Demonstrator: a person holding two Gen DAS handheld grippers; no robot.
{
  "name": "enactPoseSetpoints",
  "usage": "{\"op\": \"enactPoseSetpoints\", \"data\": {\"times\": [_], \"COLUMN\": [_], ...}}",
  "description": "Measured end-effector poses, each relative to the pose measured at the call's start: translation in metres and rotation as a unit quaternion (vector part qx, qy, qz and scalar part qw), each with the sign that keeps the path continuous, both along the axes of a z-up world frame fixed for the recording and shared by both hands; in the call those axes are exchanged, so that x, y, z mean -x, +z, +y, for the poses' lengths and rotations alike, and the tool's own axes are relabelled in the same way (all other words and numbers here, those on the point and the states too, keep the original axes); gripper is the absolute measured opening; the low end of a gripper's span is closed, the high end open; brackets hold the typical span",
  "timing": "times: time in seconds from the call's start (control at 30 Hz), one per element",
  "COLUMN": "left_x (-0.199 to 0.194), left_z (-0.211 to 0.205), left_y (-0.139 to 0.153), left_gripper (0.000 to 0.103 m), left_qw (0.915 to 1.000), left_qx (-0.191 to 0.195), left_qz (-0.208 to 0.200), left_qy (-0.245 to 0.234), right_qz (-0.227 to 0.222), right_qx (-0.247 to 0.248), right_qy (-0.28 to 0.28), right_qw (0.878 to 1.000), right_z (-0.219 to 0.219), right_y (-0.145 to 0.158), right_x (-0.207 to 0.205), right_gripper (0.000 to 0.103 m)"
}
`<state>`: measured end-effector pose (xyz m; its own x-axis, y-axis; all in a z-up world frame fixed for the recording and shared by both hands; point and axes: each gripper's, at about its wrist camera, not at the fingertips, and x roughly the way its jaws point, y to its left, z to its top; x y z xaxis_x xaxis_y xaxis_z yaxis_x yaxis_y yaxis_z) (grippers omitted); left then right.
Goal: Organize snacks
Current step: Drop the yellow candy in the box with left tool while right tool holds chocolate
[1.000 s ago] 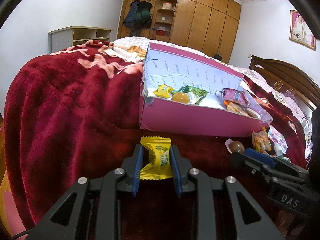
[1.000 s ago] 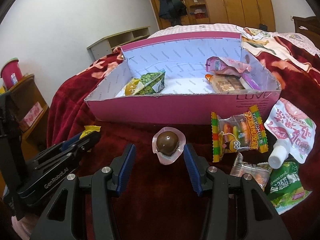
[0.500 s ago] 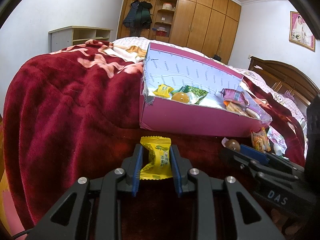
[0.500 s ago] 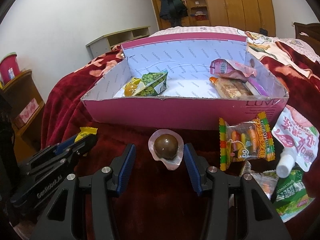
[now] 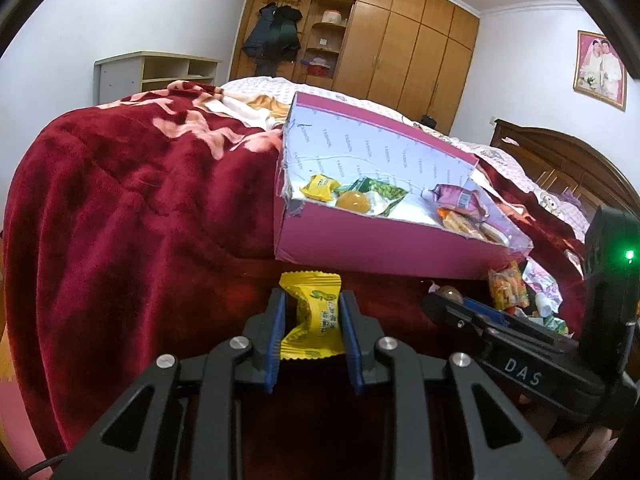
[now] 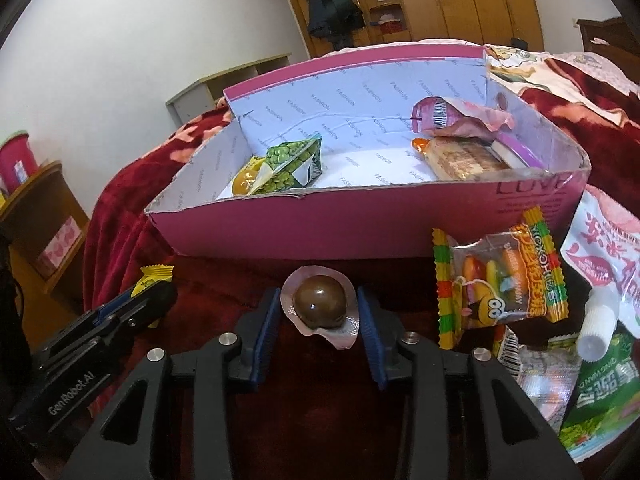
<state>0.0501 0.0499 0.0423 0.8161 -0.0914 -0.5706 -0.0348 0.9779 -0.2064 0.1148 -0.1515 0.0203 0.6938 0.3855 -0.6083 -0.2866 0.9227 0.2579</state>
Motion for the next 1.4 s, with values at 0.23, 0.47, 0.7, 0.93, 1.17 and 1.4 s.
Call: {"op": "enactPoseSetpoints", "data": {"times": [0.23,0.47,0.7,0.93,1.17,1.4], "left_x": [0.005,0.009,0.005,-0.017,-0.047,-0.078], "left_z": [-0.004,-0.012,-0.020,-0.025,-0.030,-0.033], "left_y": [0.007,0.017,0.036,0.048,0.057,0.058], "left_gripper": [0.028,0.028,0.028,0.028,0.028,0.028], "left_qw": [1.0000,0.9999,0.9992,0.9987,0.9980,0.9977], "left_qx": [0.001,-0.009,-0.022,-0.032,-0.047,-0.055], "left_qz": [-0.002,-0.008,-0.027,-0.035,-0.035,-0.028], "left_qy": [-0.004,-0.007,-0.019,-0.022,-0.023,-0.027], "right_qz": [-0.016,-0.019,-0.019,-0.024,-0.037,-0.044], "right_qx": [-0.018,-0.035,-0.055,-0.070,-0.079,-0.079], "right_qy": [0.000,0.014,0.029,0.033,0.037,0.036], "right_qw": [1.000,0.999,0.998,0.997,0.995,0.995], "right_z": [-0.007,-0.015,-0.022,-0.027,-0.031,-0.032], "right_y": [0.003,0.008,0.011,0.017,0.027,0.034], "right_x": [0.012,0.023,0.030,0.033,0.039,0.040], "right_gripper": [0.037,0.037,0.037,0.037,0.037,0.037]}}
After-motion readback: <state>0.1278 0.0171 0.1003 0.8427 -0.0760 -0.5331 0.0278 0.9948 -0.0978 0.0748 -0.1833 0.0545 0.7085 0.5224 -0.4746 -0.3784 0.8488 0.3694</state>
